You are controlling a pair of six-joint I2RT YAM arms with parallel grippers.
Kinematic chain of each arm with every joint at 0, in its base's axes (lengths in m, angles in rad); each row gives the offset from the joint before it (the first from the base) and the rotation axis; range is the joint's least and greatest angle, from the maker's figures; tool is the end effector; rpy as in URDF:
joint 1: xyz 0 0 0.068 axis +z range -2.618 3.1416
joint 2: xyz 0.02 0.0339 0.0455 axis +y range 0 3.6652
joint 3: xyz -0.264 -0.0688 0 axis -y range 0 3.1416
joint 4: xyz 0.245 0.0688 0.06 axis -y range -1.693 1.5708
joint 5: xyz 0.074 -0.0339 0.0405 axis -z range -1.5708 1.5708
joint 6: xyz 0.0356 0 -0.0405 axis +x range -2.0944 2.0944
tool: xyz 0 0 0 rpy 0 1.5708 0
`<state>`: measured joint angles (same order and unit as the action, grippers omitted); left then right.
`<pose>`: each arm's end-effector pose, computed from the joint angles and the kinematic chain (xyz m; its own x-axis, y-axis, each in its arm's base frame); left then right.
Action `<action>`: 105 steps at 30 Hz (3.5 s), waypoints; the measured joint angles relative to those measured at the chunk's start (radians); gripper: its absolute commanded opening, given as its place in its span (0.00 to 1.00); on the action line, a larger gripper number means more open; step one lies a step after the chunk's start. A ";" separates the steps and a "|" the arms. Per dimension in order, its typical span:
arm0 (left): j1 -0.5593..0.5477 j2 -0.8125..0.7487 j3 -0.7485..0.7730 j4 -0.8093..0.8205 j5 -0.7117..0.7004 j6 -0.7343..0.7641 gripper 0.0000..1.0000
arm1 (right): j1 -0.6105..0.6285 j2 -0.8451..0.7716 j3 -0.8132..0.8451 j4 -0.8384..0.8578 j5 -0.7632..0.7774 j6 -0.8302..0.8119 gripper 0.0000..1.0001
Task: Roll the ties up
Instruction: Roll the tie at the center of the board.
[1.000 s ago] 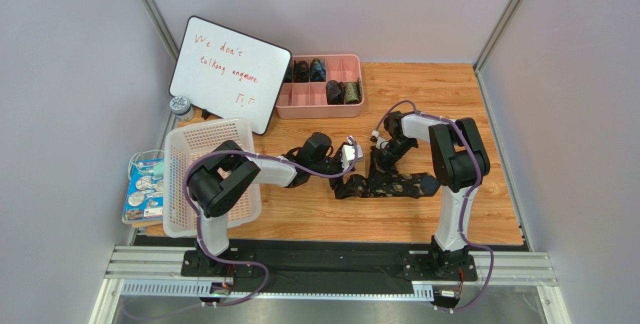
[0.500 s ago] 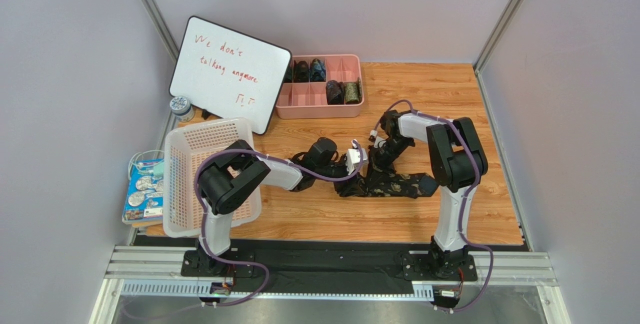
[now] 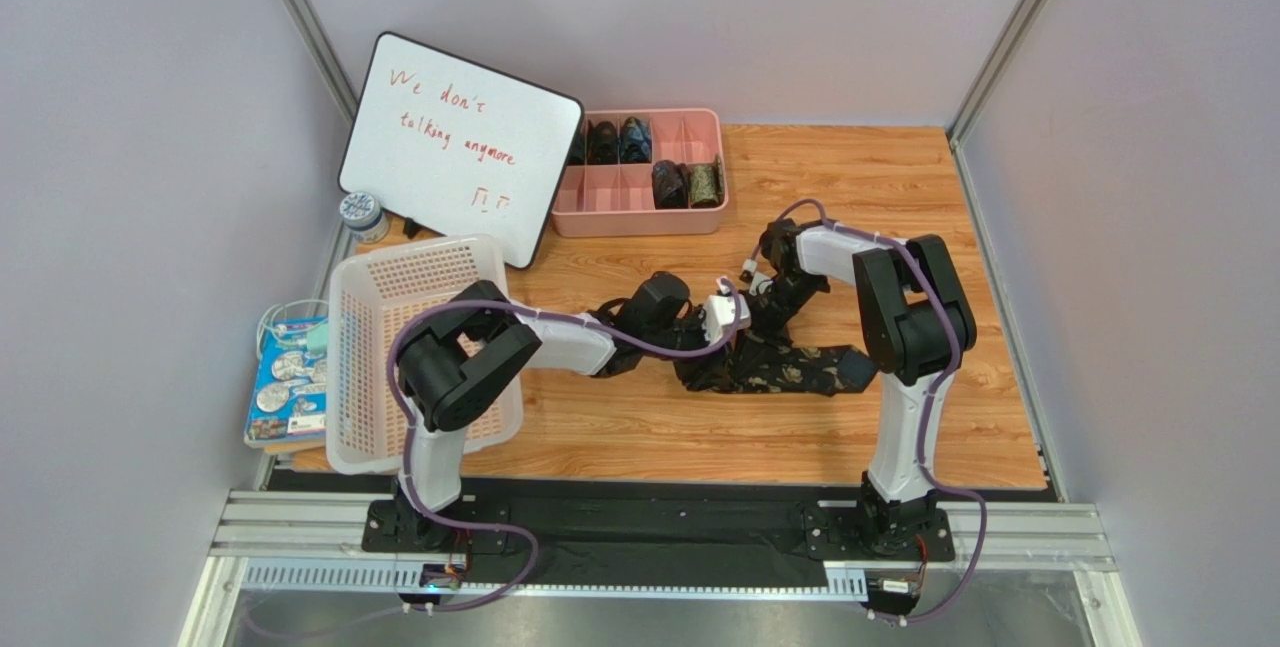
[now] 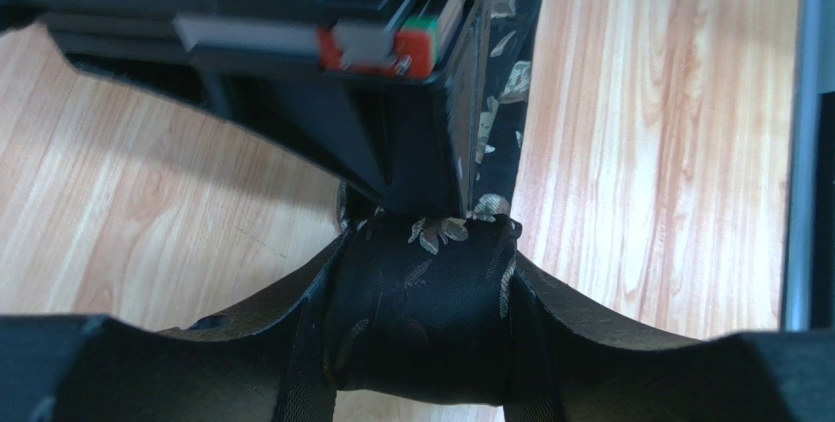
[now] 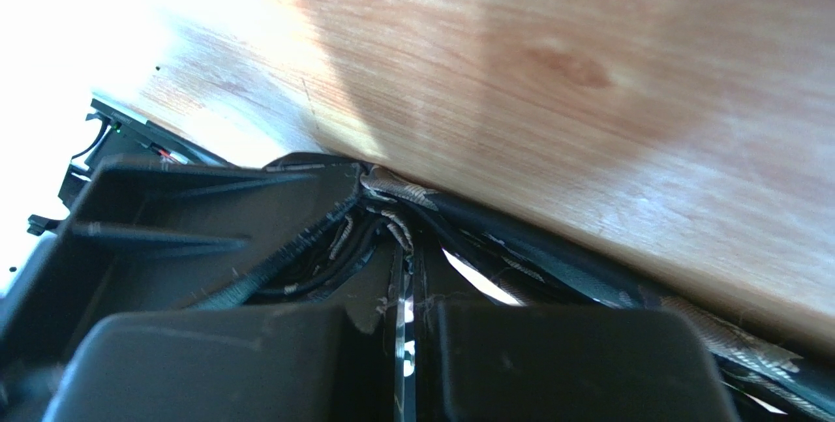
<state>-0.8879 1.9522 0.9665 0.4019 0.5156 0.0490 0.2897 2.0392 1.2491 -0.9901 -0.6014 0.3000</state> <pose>0.2332 -0.3145 0.1296 -0.3016 0.4383 -0.8467 0.9504 0.2086 -0.2306 0.3131 0.1144 0.1161 -0.9318 -0.0235 0.3621 0.1597 0.8696 0.4673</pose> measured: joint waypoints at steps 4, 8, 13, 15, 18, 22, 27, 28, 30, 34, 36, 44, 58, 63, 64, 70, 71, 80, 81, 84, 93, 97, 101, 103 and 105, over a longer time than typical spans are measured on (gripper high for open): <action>-0.050 0.007 0.109 -0.203 -0.097 0.108 0.39 | -0.001 0.000 0.005 -0.003 0.000 -0.016 0.02; -0.088 0.016 0.194 -0.368 -0.183 0.210 0.37 | -0.004 0.003 0.010 -0.011 -0.011 -0.049 0.12; -0.113 0.023 0.233 -0.445 -0.226 0.285 0.32 | -0.011 0.003 0.010 -0.015 -0.035 -0.093 0.25; -0.118 0.027 0.250 -0.478 -0.233 0.312 0.30 | -0.018 0.006 0.011 -0.019 -0.048 -0.124 0.33; -0.121 0.035 0.273 -0.518 -0.234 0.344 0.29 | -0.038 0.034 0.042 -0.062 -0.082 -0.195 0.39; -0.121 0.040 0.288 -0.544 -0.231 0.366 0.27 | -0.064 0.065 0.100 -0.122 -0.100 -0.283 0.42; -0.120 0.047 0.303 -0.568 -0.225 0.378 0.27 | -0.093 0.045 0.109 -0.138 -0.116 -0.362 0.44; -0.119 0.049 0.307 -0.573 -0.222 0.378 0.27 | -0.102 0.033 0.103 -0.137 -0.125 -0.372 0.44; -0.115 0.056 0.320 -0.587 -0.213 0.378 0.27 | -0.120 0.004 0.083 -0.135 -0.150 -0.385 0.45; -0.097 0.072 0.345 -0.615 -0.174 0.372 0.27 | -0.150 -0.060 0.027 -0.116 -0.222 -0.391 0.46; -0.090 0.076 0.351 -0.620 -0.157 0.369 0.27 | -0.149 -0.080 -0.001 -0.091 -0.256 -0.382 0.46; -0.081 0.077 0.351 -0.622 -0.135 0.369 0.28 | -0.146 -0.083 -0.051 -0.016 -0.319 -0.344 0.45; -0.054 0.066 0.336 -0.626 -0.107 0.334 0.41 | -0.111 -0.062 -0.060 0.022 -0.323 -0.288 0.00; -0.037 0.027 0.273 -0.581 -0.127 0.276 0.26 | -0.066 -0.011 0.021 -0.016 -0.303 -0.277 0.00; -0.033 0.022 0.267 -0.582 -0.138 0.264 0.25 | -0.054 0.003 0.045 -0.025 -0.299 -0.276 0.00; -0.011 0.012 0.257 -0.570 -0.235 0.195 0.27 | -0.019 0.055 0.188 -0.056 -0.246 -0.285 0.00; -0.011 0.012 0.257 -0.567 -0.243 0.185 0.28 | -0.017 0.055 0.194 -0.055 -0.239 -0.290 0.00; -0.013 0.012 0.257 -0.559 -0.266 0.129 0.26 | -0.057 0.053 0.152 -0.025 -0.266 -0.298 0.43; -0.013 0.012 0.257 -0.558 -0.264 0.127 0.26 | -0.066 0.053 0.148 -0.022 -0.267 -0.295 0.42; -0.013 0.012 0.256 -0.557 -0.263 0.127 0.26 | -0.092 0.052 0.139 -0.008 -0.267 -0.295 0.41; -0.013 0.012 0.256 -0.557 -0.259 0.128 0.27 | -0.068 0.047 0.090 0.061 -0.276 -0.248 0.39; -0.013 0.012 0.256 -0.557 -0.259 0.128 0.27 | -0.066 0.046 0.085 0.075 -0.284 -0.237 0.39; -0.012 0.012 0.256 -0.557 -0.257 0.128 0.27 | -0.074 0.029 0.065 0.089 -0.294 -0.225 0.40; -0.012 0.012 0.256 -0.557 -0.256 0.128 0.27 | -0.086 0.015 0.059 0.089 -0.306 -0.217 0.40; -0.012 0.012 0.256 -0.557 -0.256 0.128 0.27 | -0.096 0.000 0.058 0.083 -0.321 -0.214 0.40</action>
<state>-0.8997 1.9644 1.2228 -0.1551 0.2596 0.1768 0.1936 2.0396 1.3075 -0.9070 -0.9226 0.0856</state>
